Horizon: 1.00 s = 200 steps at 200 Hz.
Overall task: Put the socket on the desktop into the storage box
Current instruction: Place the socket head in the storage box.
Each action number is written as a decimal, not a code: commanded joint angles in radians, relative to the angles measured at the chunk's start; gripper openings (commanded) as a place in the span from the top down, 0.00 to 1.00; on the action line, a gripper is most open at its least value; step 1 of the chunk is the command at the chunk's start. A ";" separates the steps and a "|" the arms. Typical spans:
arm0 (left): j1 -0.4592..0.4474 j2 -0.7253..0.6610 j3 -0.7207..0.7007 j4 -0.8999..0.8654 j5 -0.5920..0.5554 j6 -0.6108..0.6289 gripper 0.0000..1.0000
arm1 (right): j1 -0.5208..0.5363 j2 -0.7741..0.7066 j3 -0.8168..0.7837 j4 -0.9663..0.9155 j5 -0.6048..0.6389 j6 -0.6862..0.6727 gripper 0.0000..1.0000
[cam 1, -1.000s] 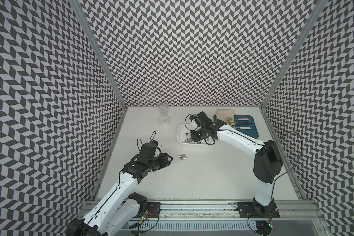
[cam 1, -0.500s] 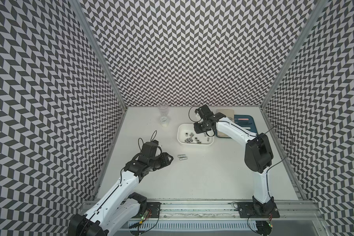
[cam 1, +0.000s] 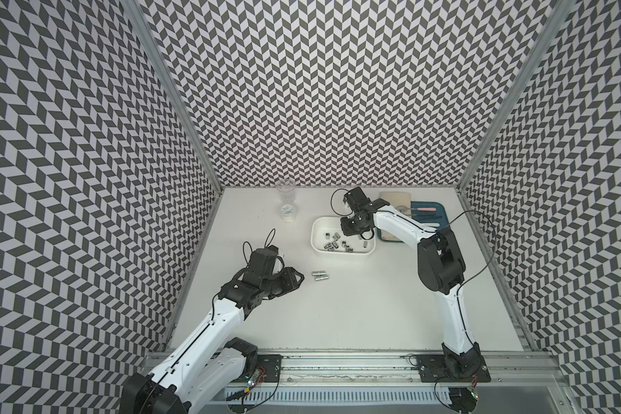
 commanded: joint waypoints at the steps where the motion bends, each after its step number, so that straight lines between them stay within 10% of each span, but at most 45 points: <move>1: 0.005 0.003 0.028 0.018 -0.004 0.007 0.55 | -0.007 0.023 0.023 0.011 0.010 0.007 0.76; 200: -0.009 0.041 0.034 0.039 -0.002 0.006 0.54 | 0.009 -0.221 -0.166 0.082 -0.006 0.025 0.63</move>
